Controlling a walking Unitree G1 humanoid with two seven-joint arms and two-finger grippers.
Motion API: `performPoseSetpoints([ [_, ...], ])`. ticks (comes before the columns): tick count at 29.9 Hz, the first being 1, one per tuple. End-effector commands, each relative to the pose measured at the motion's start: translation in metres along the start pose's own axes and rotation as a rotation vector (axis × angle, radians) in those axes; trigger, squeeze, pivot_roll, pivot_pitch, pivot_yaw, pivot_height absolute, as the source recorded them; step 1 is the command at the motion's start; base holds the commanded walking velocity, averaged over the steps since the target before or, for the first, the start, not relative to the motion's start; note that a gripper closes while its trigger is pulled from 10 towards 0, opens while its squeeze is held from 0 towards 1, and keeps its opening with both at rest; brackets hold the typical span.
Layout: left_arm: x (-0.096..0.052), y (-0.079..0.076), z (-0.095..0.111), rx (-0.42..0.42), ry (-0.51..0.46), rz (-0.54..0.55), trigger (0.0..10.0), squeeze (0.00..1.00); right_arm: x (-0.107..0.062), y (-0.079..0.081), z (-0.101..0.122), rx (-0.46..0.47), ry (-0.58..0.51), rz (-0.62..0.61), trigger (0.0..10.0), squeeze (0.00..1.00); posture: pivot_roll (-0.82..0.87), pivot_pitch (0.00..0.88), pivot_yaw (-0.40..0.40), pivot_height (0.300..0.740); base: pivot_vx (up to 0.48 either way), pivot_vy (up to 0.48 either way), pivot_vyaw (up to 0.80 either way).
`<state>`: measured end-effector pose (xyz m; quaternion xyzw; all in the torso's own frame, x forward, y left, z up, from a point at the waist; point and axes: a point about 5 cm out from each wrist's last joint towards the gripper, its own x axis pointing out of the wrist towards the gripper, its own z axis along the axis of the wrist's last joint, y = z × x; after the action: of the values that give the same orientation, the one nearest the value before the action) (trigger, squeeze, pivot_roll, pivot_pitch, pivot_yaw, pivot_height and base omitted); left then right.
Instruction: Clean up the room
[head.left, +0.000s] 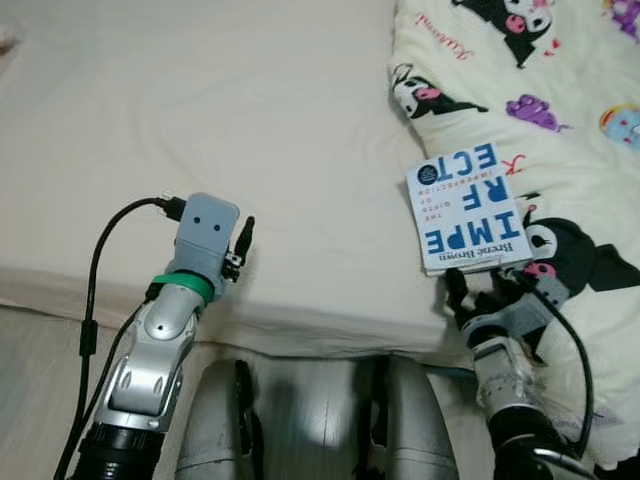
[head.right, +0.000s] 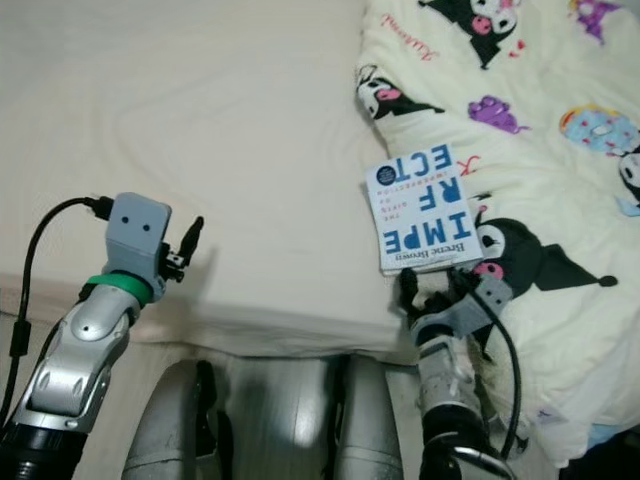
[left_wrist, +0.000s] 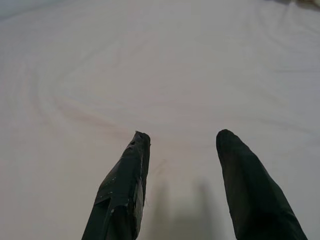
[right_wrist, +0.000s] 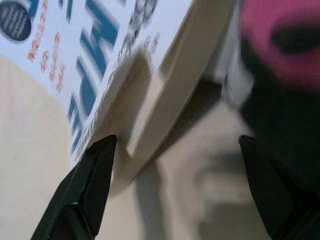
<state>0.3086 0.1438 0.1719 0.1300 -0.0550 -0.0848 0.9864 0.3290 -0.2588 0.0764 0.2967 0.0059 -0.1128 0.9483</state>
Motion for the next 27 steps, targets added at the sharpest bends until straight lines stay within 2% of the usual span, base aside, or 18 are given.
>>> performPoseSetpoints([
  [1, -0.006, 0.002, -0.007, 0.011, 0.037, 0.002, 10.0, 0.00, -0.003, -0.011, 0.002, 0.025, -0.006, -0.033, 10.0, 0.00, 0.10, 0.344, 0.114, 0.605, 0.000, 0.000, 0.00],
  [3, -0.008, 0.004, -0.005, 0.016, 0.044, 0.009, 10.0, 0.00, 0.006, -0.002, 0.014, 0.020, -0.029, 0.022, 10.0, 0.00, 0.11, 0.346, 0.113, 0.605, 0.000, 0.000, 0.00],
  [4, -0.008, 0.004, -0.005, 0.016, 0.044, 0.009, 10.0, 0.00, 0.006, -0.002, 0.014, 0.020, -0.029, 0.022, 10.0, 0.00, 0.11, 0.346, 0.113, 0.605, 0.000, 0.000, 0.00],
  [5, -0.009, 0.005, -0.005, 0.018, 0.047, 0.013, 10.0, 0.00, 0.010, 0.005, 0.017, 0.025, -0.030, 0.060, 10.0, 0.00, 0.11, 0.347, 0.108, 0.605, 0.000, 0.000, 0.00],
  [11, -0.009, 0.005, -0.005, 0.018, 0.047, 0.013, 10.0, 0.00, 0.010, 0.005, 0.017, 0.025, -0.030, 0.060, 10.0, 0.00, 0.11, 0.347, 0.108, 0.605, 0.000, 0.000, 0.00],
  [13, -0.009, 0.006, -0.005, 0.019, 0.052, 0.015, 10.0, 0.00, 0.012, 0.010, 0.019, 0.029, -0.030, 0.083, 10.0, 0.00, 0.11, 0.347, 0.108, 0.605, 0.000, 0.000, 0.00],
  [14, -0.010, 0.005, -0.004, 0.017, 0.054, 0.017, 10.0, 0.00, 0.015, 0.018, 0.017, 0.034, -0.018, 0.120, 4.5, 0.00, 0.11, 0.354, 0.103, 0.605, 0.000, 0.000, 0.00],
  [16, -0.010, 0.005, -0.004, 0.017, 0.054, 0.017, 10.0, 0.00, 0.015, 0.018, 0.017, 0.034, -0.018, 0.120, 4.5, 0.00, 0.11, 0.354, 0.103, 0.605, 0.000, 0.000, 0.00],
  [17, -0.010, 0.004, -0.004, 0.015, 0.057, 0.018, 10.0, 0.00, 0.017, 0.023, 0.017, 0.039, -0.011, 0.142, 0.0, 0.00, 0.12, 0.352, 0.102, 0.605, 0.000, 0.000, 0.00],
  [27, -0.008, 0.005, -0.004, 0.008, 0.060, 0.035, 10.0, 0.00, 0.021, 0.028, 0.026, 0.049, -0.034, 0.189, 0.0, 0.00, 0.10, 0.335, 0.086, 0.605, 0.000, 0.000, 0.00],
])
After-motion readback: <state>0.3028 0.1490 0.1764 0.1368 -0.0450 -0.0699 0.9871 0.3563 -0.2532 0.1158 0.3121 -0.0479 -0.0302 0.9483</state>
